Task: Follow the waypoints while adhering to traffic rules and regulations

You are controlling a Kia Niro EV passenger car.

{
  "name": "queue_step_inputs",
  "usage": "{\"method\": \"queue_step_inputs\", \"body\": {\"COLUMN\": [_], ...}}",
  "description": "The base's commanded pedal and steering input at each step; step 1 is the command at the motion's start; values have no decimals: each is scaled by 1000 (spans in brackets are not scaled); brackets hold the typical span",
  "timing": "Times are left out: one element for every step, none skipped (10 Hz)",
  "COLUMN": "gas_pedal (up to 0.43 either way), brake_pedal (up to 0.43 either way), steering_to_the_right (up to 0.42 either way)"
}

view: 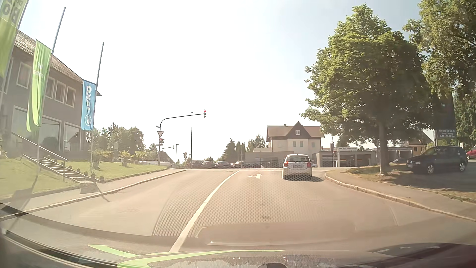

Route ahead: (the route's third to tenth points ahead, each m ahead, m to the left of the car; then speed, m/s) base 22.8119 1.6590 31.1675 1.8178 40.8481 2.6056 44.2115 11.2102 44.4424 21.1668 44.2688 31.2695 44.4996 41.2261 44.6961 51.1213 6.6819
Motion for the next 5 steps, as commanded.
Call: {"method": "queue_step_inputs", "body": {"gas_pedal": [240, 240, 240, 240, 220], "brake_pedal": [0, 0, 0, 0, 0], "steering_to_the_right": [-6, -4, -5, -5, -5]}}
